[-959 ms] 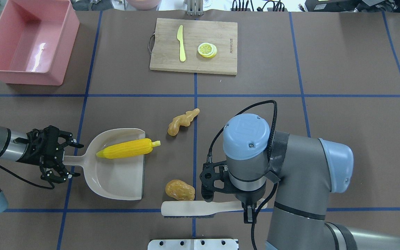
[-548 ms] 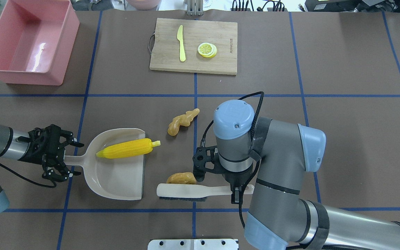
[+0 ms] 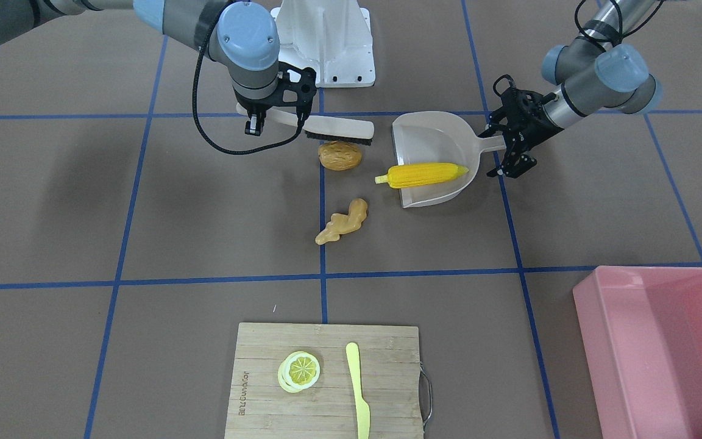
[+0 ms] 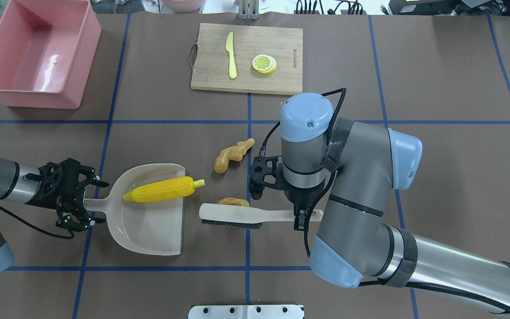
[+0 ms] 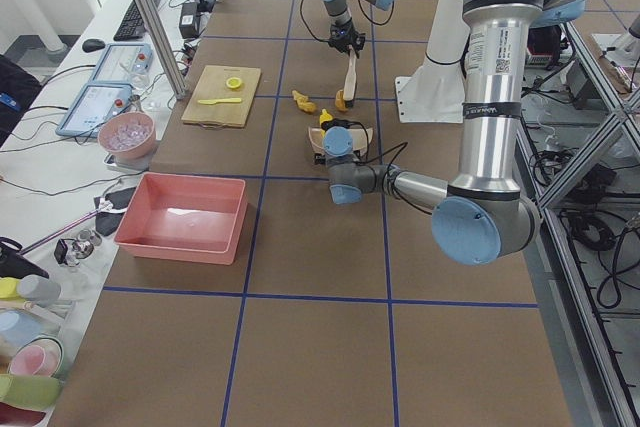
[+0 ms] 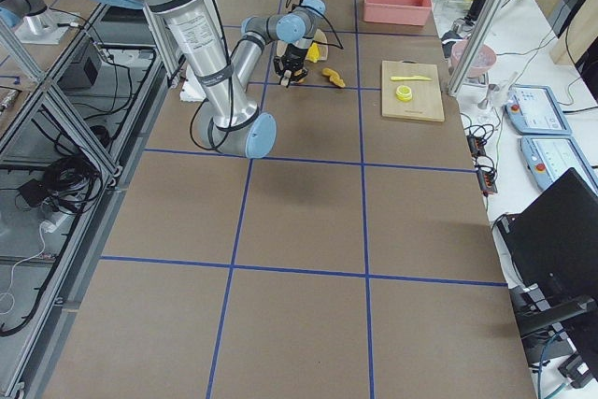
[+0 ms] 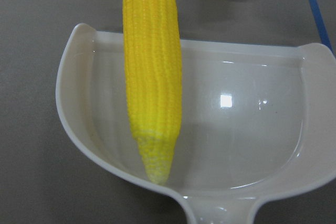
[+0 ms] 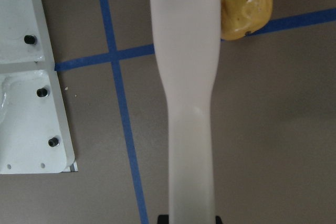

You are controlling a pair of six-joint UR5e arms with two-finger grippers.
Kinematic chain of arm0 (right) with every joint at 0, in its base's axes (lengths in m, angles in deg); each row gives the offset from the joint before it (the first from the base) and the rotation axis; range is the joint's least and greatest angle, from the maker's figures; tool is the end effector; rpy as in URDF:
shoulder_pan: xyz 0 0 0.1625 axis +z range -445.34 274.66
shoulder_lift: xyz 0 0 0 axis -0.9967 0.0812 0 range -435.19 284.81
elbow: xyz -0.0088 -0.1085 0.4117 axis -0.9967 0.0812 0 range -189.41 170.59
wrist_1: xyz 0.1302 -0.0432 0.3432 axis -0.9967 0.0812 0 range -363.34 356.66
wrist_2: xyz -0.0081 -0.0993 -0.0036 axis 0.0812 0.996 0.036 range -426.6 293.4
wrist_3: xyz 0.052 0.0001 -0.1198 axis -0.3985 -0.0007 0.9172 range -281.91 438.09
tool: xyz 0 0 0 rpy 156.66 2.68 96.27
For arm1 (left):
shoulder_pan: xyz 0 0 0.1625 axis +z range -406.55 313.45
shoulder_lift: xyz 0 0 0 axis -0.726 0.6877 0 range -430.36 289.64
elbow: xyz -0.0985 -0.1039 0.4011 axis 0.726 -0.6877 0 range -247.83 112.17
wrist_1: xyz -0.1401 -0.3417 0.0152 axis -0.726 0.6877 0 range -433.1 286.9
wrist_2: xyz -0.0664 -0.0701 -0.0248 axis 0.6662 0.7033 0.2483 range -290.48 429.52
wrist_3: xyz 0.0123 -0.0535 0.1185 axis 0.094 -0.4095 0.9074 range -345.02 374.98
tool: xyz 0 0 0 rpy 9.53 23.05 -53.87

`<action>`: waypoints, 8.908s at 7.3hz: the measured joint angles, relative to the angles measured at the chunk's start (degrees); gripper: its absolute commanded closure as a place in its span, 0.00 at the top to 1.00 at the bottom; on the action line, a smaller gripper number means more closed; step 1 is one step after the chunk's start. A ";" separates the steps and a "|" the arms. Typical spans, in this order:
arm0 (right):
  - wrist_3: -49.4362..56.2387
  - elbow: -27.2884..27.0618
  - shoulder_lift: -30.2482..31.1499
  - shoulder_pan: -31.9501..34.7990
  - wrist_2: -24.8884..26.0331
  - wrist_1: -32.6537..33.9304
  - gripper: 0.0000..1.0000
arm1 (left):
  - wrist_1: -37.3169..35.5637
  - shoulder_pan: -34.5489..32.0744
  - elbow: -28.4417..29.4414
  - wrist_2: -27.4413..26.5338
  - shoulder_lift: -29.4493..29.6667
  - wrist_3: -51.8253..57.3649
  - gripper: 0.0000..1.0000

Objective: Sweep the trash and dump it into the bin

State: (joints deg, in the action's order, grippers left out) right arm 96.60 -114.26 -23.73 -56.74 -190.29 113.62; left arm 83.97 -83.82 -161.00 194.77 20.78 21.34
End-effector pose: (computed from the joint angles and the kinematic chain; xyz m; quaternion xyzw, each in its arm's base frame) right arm -0.5051 -0.3448 0.2718 0.1005 -0.3426 -0.6492 0.6717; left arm 0.3511 -0.3398 0.5020 0.4143 0.4450 0.5354 0.5863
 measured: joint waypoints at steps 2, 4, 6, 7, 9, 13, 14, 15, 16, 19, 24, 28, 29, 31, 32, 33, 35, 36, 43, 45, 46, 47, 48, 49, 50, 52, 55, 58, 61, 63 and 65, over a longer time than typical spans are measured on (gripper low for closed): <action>0.08 2.39 -1.73 1.84 0.64 -0.22 0.00 | -0.53 -0.13 0.00 -0.21 0.34 -0.01 0.97; 0.65 3.36 -2.67 4.68 0.14 0.50 0.00 | -3.59 -1.26 0.02 -0.67 1.78 0.09 0.92; 0.22 -2.43 -0.97 8.14 -0.88 9.77 0.00 | -5.20 -2.04 0.19 -0.76 2.63 0.23 0.90; -3.33 -6.30 1.38 8.92 -1.32 13.83 0.00 | -5.47 -2.26 0.32 -0.77 2.83 0.28 0.89; -24.20 -13.62 6.52 7.13 -5.22 16.27 0.00 | -6.01 -2.55 0.62 -0.78 3.48 0.27 0.71; -70.12 -15.29 8.87 -5.85 -7.13 3.45 0.00 | -6.16 -3.60 0.70 -1.88 3.51 0.27 0.59; -76.66 -13.30 8.88 -7.44 -7.18 -1.73 0.00 | -6.16 -3.85 0.70 -2.75 3.39 0.27 0.59; -81.55 -10.50 8.05 -8.32 -7.23 -6.92 0.00 | -6.18 -4.13 0.70 -3.35 3.31 0.30 0.59; -85.55 -6.97 6.24 -8.85 -7.27 -11.62 0.00 | -6.21 -4.39 0.90 -3.63 3.32 0.36 0.59; -92.40 -3.70 3.76 -9.89 -10.98 -18.31 0.00 | -7.15 -4.80 2.03 -4.12 4.28 0.49 0.59; -96.40 -2.95 2.86 -12.16 -11.52 -21.89 0.00 | -12.40 -5.43 2.35 -5.95 7.27 0.06 0.56; -101.58 -2.73 1.31 -13.01 -11.79 -22.73 0.00 | -13.15 -5.21 2.34 -6.57 7.86 0.34 0.76; -104.00 -2.73 1.00 -13.27 -11.96 -23.65 0.00 | -13.14 -5.12 2.20 -6.88 7.88 0.41 0.75; -108.38 -1.56 1.29 -13.79 -12.08 -28.06 0.00 | -13.11 -4.97 1.67 -7.32 7.91 0.34 0.71; -109.03 -0.45 1.27 -13.80 -12.09 -29.21 0.00 | -13.11 -4.91 1.33 -7.82 7.90 0.25 0.67; -109.26 0.98 1.02 -13.60 -12.12 -30.28 0.00 | -13.10 -4.84 1.00 -8.40 7.86 0.17 0.67; -109.52 4.86 -0.33 -12.45 -12.63 -33.38 0.00 | -13.30 -4.60 0.16 -9.45 7.83 -0.01 0.60; -109.69 7.05 -1.85 -12.04 -12.94 -34.02 0.00 | -13.42 -4.47 -0.25 -9.86 7.80 -0.07 0.60; -117.36 13.86 -7.56 -11.02 -13.09 -39.89 0.00 | -13.46 -2.17 -2.21 -12.37 7.10 -1.74 0.52; -118.38 14.71 -8.38 -10.90 -13.09 -41.41 0.00 | -13.40 -0.97 -3.60 -13.69 5.39 -1.53 0.49; -118.65 14.84 -8.53 -10.84 -13.15 -41.68 0.00 | -13.36 -0.36 -5.07 -14.13 3.60 -1.10 0.49; -119.04 14.70 -8.60 -10.80 -13.22 -41.76 0.00 | -13.31 0.02 -6.43 -14.38 1.93 -0.55 0.49; -119.60 14.23 -8.59 -10.63 -13.49 -41.80 0.00 | -13.27 0.36 -7.22 -14.76 0.87 -0.05 0.46; -120.06 13.57 -8.51 -10.28 -14.11 -41.81 0.00 | -13.23 0.82 -7.69 -15.29 0.38 0.19 0.37; -120.34 13.05 -8.37 -9.84 -14.70 -41.81 0.00 | -13.18 1.09 -8.08 -15.62 0.02 0.27 0.29; -120.16 12.45 -6.71 -8.61 -16.48 -42.20 0.00 | -13.12 1.58 -8.77 -15.84 -0.68 0.31 0.15; -119.93 11.73 -4.08 -5.32 -21.53 -44.05 0.00 | -13.16 1.82 -9.34 -15.88 -1.08 0.94 0.00; -120.60 8.65 -3.20 -4.30 -23.08 -43.76 0.00 | -13.23 2.14 -10.65 -15.84 -2.70 2.29 0.00; -121.30 5.93 -1.63 -4.02 -24.30 -43.49 0.00 | -13.44 3.52 -11.08 -15.91 -3.55 6.93 0.00; -122.93 5.34 -2.10 -4.01 -24.33 -43.54 0.00 | -14.35 4.14 -11.64 -15.89 -3.59 8.44 0.00; -123.88 4.57 -1.23 -4.63 -24.20 -43.73 0.00 | -16.53 4.23 -12.78 -15.84 -3.60 8.64 0.00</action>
State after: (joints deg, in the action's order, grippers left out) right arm -27.28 -109.68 -24.96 -61.38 -214.49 69.90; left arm 67.44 -79.59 -173.78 178.93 17.18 29.99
